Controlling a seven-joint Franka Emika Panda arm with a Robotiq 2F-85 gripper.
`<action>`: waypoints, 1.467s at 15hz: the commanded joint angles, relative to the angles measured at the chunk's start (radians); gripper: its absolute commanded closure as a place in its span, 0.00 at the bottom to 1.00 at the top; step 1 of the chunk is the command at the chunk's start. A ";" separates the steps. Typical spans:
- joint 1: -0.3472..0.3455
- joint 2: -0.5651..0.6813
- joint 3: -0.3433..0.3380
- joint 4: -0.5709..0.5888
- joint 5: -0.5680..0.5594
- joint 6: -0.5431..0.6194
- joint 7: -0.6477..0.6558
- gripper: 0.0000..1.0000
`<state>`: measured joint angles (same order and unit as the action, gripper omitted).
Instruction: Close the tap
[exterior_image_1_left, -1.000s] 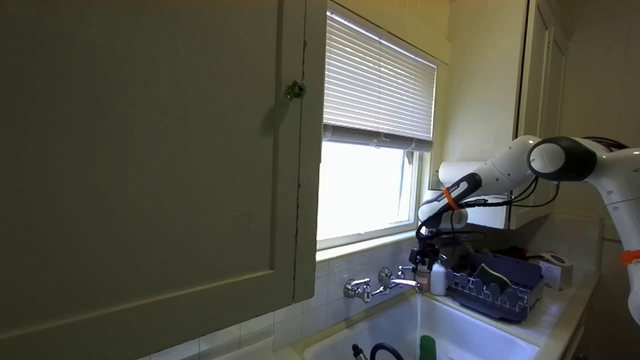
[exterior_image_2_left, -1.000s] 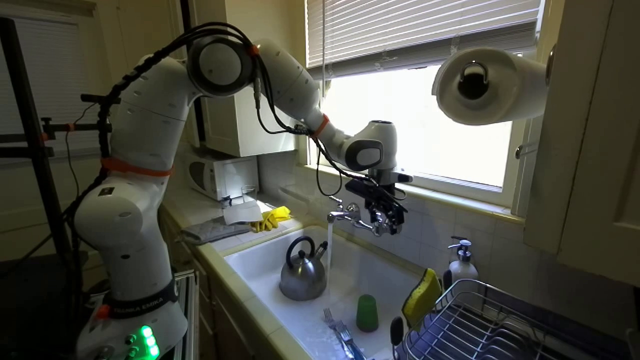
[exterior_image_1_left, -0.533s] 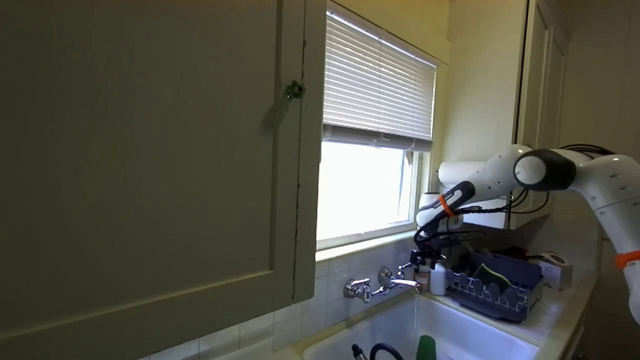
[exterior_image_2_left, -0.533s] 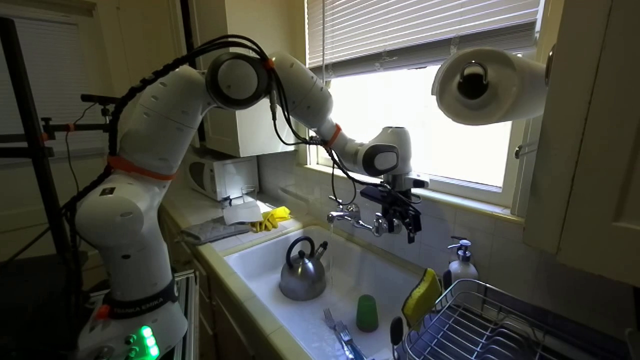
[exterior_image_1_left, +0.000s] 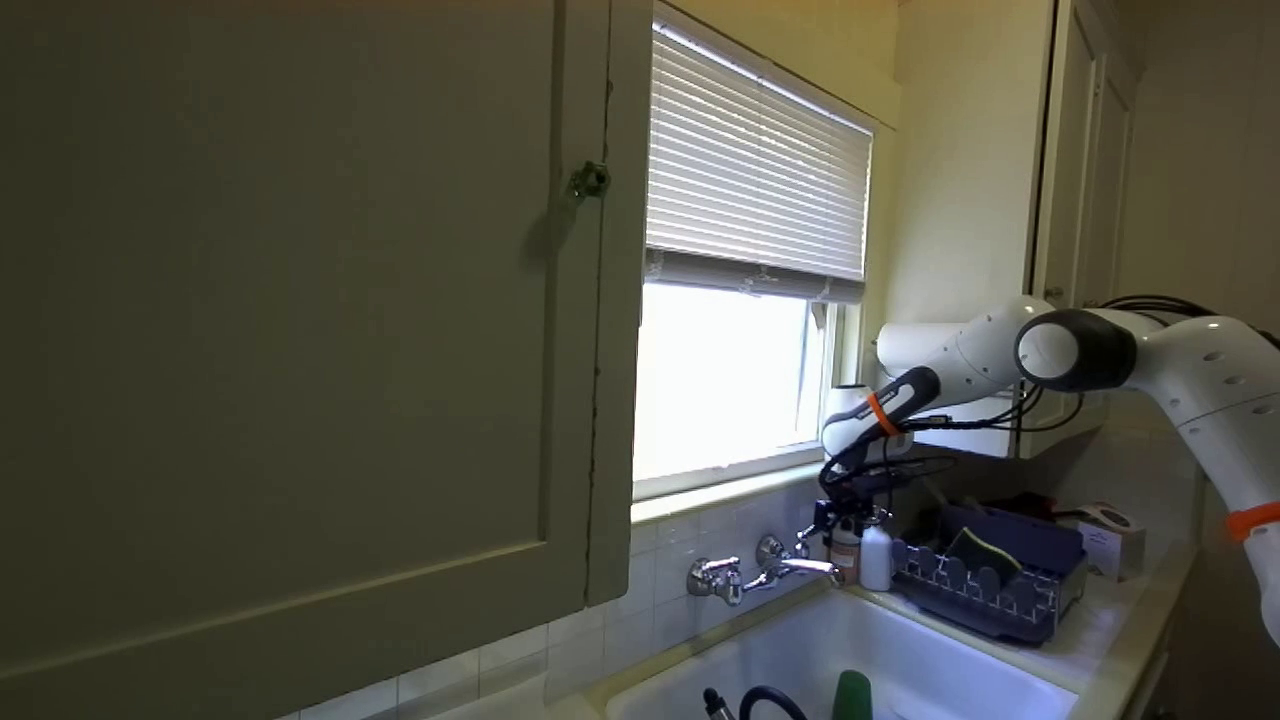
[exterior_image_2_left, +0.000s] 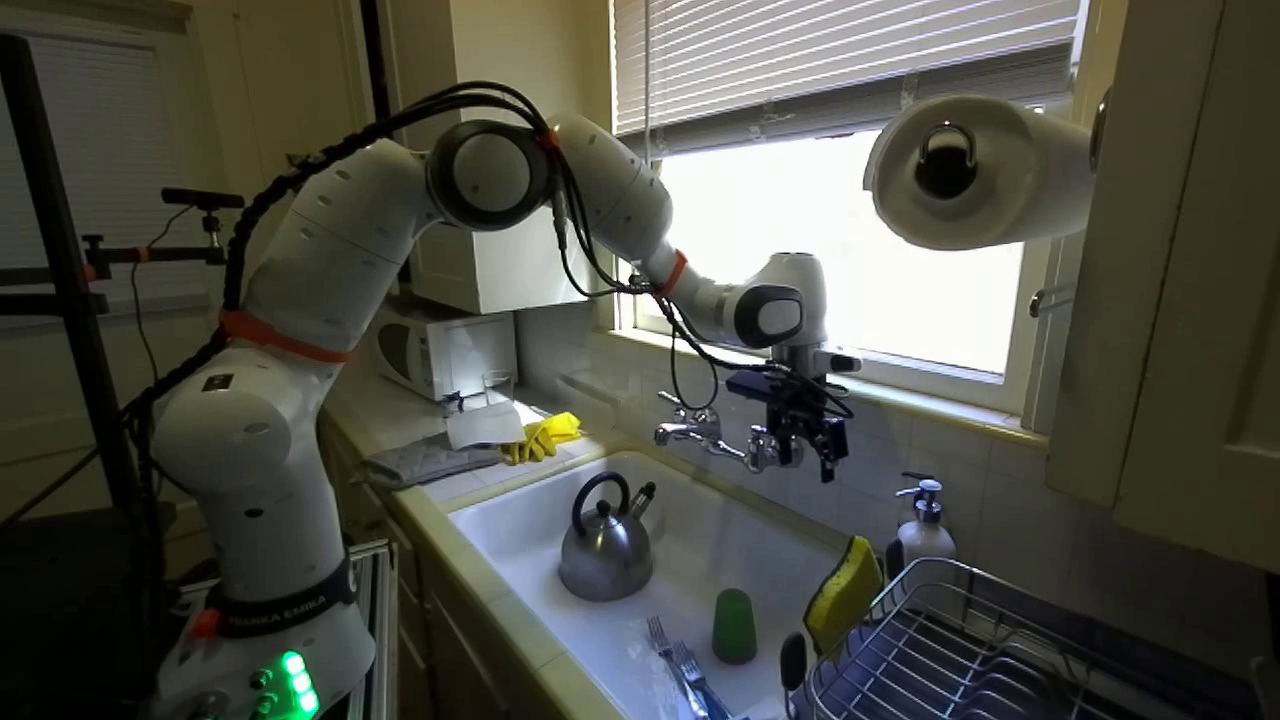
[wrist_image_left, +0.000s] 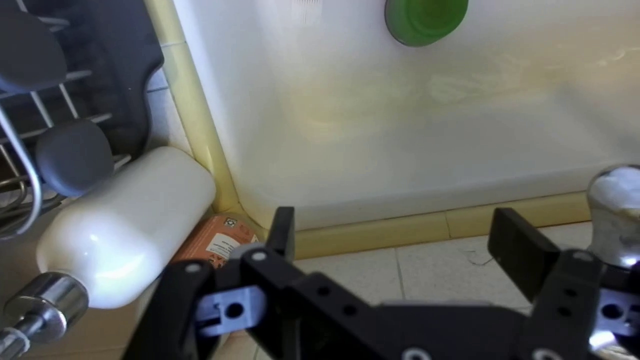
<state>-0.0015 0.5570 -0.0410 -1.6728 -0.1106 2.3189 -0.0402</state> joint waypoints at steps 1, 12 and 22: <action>0.015 0.027 0.012 0.051 0.005 0.053 0.031 0.00; 0.006 -0.078 0.031 -0.061 0.012 0.061 -0.021 0.00; -0.067 -0.558 0.123 -0.517 0.273 -0.105 -0.469 0.00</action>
<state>-0.0621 0.1520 0.1028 -2.0462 0.1326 2.2930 -0.4492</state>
